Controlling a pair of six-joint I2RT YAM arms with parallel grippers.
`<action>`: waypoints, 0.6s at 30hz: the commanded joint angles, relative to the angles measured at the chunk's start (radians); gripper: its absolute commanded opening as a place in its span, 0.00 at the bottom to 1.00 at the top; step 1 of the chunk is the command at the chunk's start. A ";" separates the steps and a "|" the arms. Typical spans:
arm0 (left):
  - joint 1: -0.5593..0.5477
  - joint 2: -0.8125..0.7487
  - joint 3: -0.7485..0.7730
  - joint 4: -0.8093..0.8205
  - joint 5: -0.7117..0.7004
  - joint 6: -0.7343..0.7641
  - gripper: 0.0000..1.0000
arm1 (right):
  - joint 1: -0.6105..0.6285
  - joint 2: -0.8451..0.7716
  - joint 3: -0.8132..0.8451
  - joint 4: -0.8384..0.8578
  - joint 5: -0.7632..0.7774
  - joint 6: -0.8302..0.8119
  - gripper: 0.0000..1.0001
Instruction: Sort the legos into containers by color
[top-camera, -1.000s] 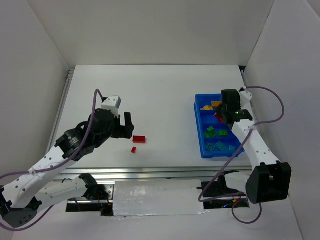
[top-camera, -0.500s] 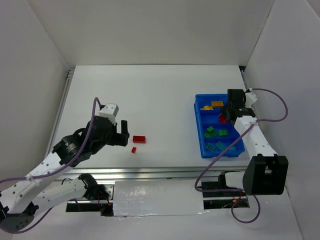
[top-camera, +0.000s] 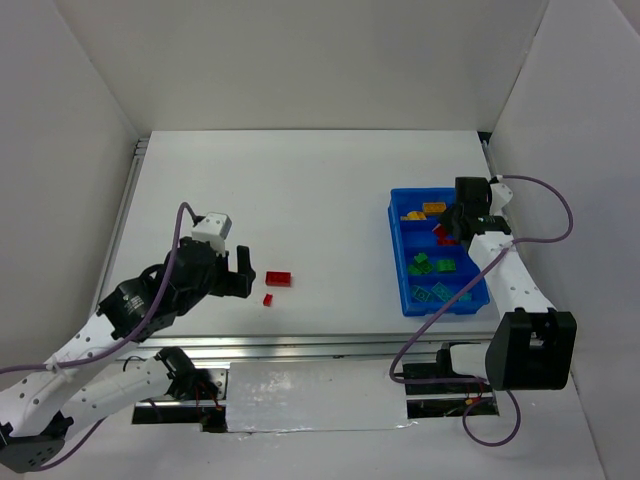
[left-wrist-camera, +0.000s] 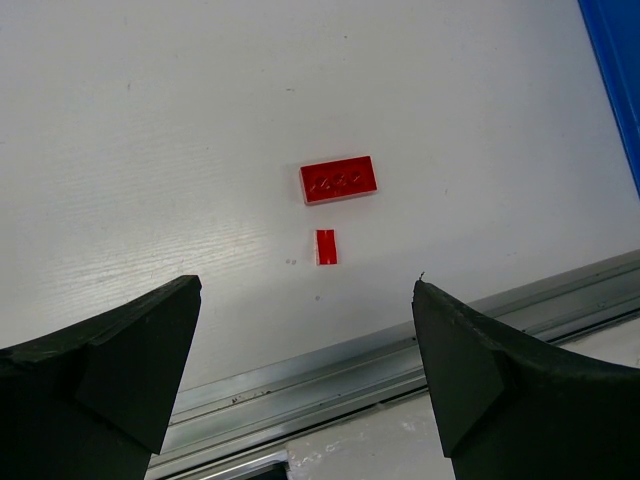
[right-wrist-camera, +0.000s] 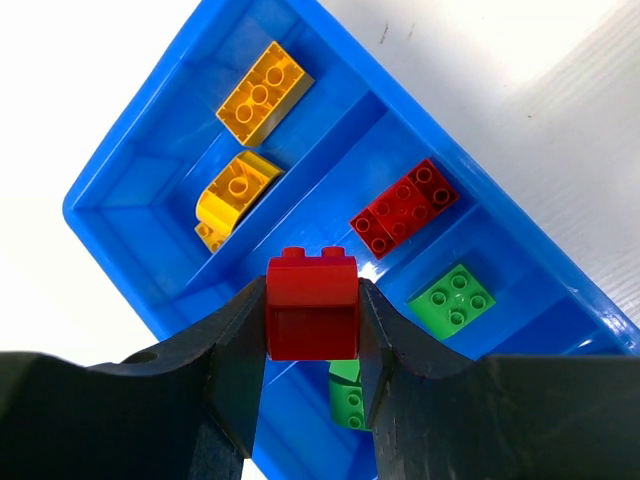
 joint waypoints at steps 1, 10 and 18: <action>-0.005 -0.008 -0.006 0.035 0.003 0.001 0.99 | -0.002 -0.003 0.022 0.046 -0.006 -0.011 0.00; -0.005 0.007 -0.007 0.038 0.015 0.002 0.99 | -0.005 0.001 0.010 0.067 -0.030 -0.014 0.00; -0.005 0.013 -0.009 0.039 0.010 0.001 0.99 | -0.018 0.072 0.039 0.087 -0.041 0.033 0.00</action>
